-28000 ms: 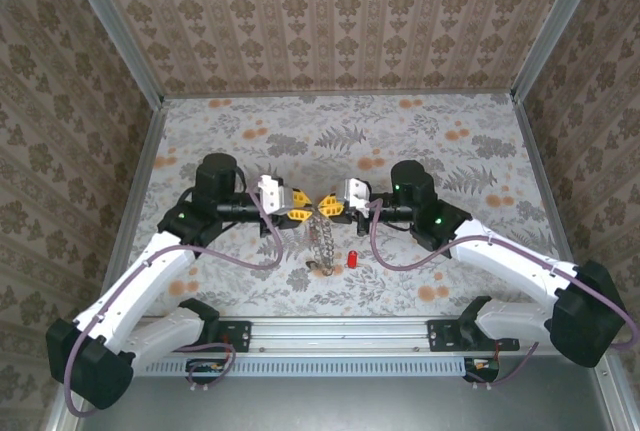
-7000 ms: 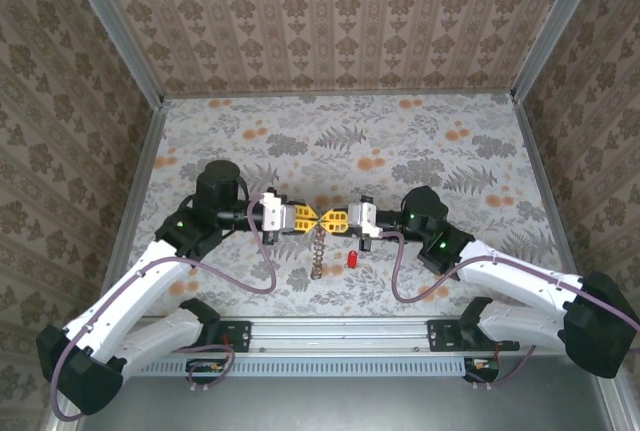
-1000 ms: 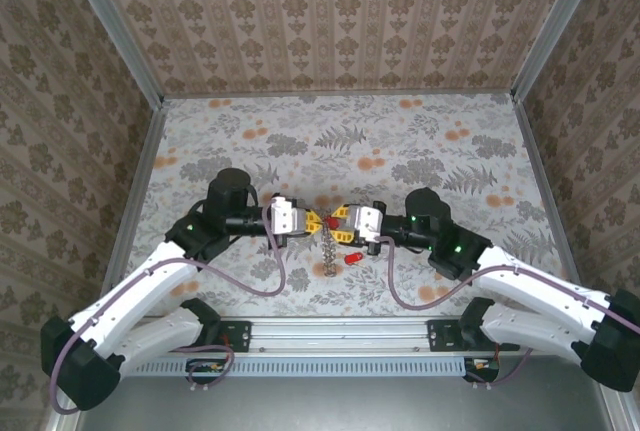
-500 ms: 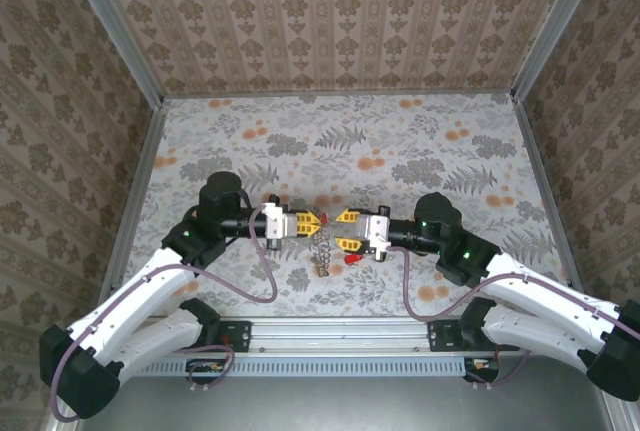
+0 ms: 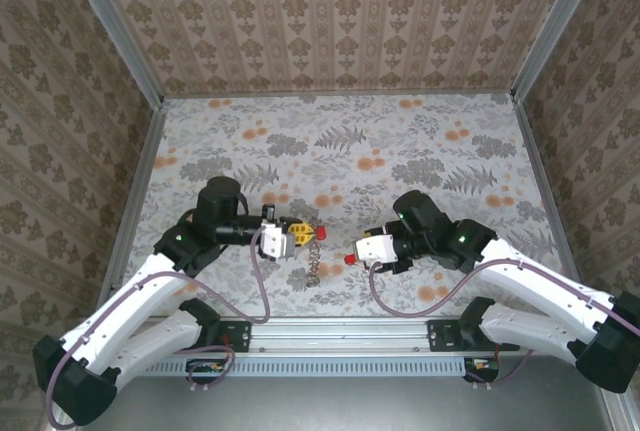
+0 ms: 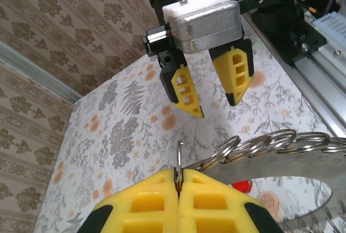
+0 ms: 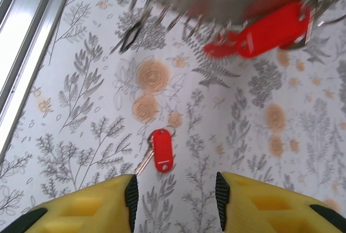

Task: Put the keys on the keyring

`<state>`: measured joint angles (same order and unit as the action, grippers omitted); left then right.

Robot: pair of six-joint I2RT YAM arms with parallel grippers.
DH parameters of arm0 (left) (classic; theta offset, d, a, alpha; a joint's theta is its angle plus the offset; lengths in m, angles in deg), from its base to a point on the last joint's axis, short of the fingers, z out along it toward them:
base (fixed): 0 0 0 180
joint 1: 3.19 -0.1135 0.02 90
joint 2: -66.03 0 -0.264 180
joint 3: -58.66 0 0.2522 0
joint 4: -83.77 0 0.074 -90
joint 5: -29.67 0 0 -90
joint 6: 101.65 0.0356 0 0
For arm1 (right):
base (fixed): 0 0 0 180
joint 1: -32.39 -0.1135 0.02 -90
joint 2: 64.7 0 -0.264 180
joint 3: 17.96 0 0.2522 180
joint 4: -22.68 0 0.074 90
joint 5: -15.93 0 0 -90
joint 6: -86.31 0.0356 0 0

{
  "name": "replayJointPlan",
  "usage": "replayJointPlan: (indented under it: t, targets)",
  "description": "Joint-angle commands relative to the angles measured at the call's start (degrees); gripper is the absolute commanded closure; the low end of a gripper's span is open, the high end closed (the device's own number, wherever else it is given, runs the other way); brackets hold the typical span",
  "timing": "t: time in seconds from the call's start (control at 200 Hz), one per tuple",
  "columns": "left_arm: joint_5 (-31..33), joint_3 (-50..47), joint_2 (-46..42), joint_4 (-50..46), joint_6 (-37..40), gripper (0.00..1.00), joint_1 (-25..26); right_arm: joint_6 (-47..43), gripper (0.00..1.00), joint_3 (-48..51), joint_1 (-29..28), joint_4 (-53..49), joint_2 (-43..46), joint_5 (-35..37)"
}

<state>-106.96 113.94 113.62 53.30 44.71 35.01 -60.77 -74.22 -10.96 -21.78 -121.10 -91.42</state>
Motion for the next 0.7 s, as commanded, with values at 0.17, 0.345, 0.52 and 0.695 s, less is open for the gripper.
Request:
replayJointPlan:
  t: [0.17,0.345,0.52,0.695]
  targets:
    - [2.17,1.65,-0.75,-4.37,12.87,1.0,1.09,-0.7,0.57,2.46,0.39,2.83,-3.62,-3.56]
    - [3.73,1.64,-0.84,-5.33,14.26,1.0,1.25,-1.54,0.57,3.49,0.41,4.39,-5.14,-2.85]
    - [6.69,-0.01,-1.36,-3.2,12.3,1.0,1.26,-0.18,0.59,2.53,0.41,4.64,-9.48,-1.4]
    - [6.66,-2.27,-1.62,0.75,5.96,1.0,-0.79,-0.58,0.63,1.43,0.29,2.79,-13.93,-2.7]
